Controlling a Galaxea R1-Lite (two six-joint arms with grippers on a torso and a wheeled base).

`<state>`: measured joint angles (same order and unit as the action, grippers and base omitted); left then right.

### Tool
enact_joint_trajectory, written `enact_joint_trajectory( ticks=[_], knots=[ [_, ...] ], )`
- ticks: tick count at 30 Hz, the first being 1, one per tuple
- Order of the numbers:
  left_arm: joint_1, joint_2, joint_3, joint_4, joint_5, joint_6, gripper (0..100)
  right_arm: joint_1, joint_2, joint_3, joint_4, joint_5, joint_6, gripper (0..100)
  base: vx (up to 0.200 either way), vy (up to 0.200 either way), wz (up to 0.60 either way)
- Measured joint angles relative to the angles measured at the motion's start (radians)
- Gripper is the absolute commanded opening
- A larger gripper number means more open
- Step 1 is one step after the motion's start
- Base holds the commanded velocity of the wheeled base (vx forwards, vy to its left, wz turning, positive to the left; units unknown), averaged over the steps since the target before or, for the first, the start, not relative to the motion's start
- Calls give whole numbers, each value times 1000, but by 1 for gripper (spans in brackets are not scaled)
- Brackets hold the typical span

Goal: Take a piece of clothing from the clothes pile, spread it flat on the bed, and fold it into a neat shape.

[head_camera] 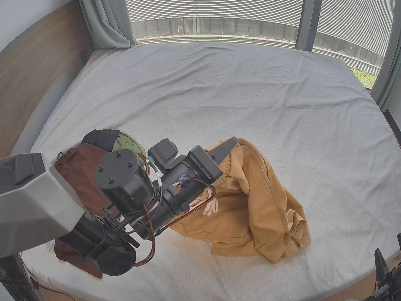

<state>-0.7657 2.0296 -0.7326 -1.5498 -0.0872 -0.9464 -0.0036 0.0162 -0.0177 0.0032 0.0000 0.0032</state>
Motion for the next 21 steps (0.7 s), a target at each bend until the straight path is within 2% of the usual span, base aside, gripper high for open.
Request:
enact_joint_trajectory(
  ticks=[12, 21],
  knots=[
    [87, 8, 63, -4, 7, 23, 0, 0, 0, 0, 0, 0, 0, 100, 0, 0, 0],
    [220, 8, 141, -2, -3, 100, 0, 0, 0, 0, 0, 0, 0, 100, 0, 0, 0]
  ],
)
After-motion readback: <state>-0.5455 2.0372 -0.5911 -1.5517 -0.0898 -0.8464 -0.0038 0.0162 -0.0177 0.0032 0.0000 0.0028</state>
